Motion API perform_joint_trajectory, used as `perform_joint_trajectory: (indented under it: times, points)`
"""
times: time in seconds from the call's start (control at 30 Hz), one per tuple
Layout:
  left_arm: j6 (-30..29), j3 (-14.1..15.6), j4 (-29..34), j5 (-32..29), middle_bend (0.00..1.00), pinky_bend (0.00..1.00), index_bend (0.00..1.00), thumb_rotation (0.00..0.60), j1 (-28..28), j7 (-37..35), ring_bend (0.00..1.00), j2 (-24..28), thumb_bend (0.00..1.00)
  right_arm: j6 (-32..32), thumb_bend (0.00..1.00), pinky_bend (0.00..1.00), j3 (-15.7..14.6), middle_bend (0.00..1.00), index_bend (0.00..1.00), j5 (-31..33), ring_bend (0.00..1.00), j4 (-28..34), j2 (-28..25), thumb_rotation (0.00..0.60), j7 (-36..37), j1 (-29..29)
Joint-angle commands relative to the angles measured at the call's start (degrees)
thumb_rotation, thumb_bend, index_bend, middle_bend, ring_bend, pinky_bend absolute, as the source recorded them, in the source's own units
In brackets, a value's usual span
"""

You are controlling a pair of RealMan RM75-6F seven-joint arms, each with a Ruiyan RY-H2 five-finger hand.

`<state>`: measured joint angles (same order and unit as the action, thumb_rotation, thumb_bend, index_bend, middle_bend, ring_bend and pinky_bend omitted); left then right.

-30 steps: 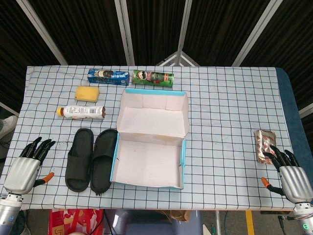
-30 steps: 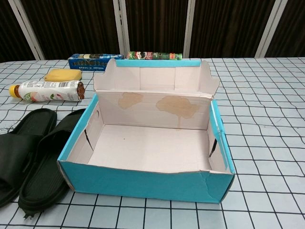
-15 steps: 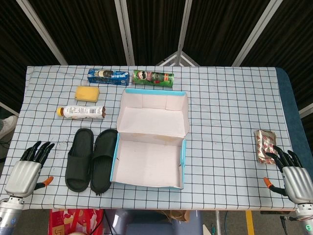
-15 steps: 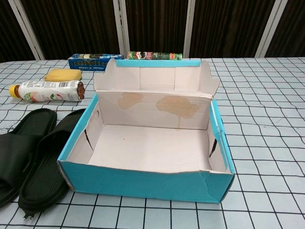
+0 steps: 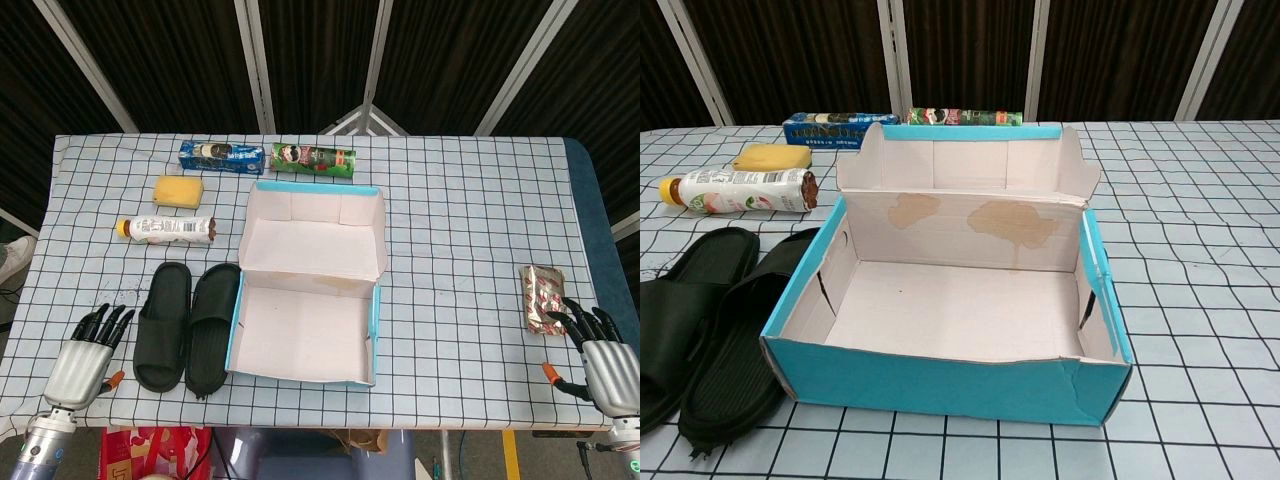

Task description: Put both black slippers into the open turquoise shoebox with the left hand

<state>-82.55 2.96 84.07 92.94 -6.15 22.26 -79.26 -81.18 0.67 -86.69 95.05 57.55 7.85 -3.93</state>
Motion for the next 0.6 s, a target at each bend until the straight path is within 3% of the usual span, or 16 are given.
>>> perform_joint_trajectory:
  times: [0.03,0.43,0.6]
  points:
    - [0.33,-0.19,-2.01,1.24,0.07,0.16,0.03,0.6,-0.93,-0.12,0.04,-2.15,0.17,-0.13,0.31,0.07,0.05,0.1,0.21,0.08,0.16,-0.15,-0.07,0.6,0.43,0.1]
    - [4.98,-0.13,-5.31,1.33,0.07,0.15,0.03,0.6,-3.78,2.07,0.04,-6.87,0.17,-0.55,0.31,0.07,0.24,0.1,0.21,0.19,0.16,-0.96,-0.33,0.6,1.95,0.42]
    - [5.1,-0.22,-7.02,1.35,0.14,0.15,0.03,0.6,-4.2,1.78,0.04,-8.41,0.17,-0.8,0.31,0.07,0.26,0.1,0.21,0.0,0.16,-0.94,-0.38,0.6,1.92,0.53]
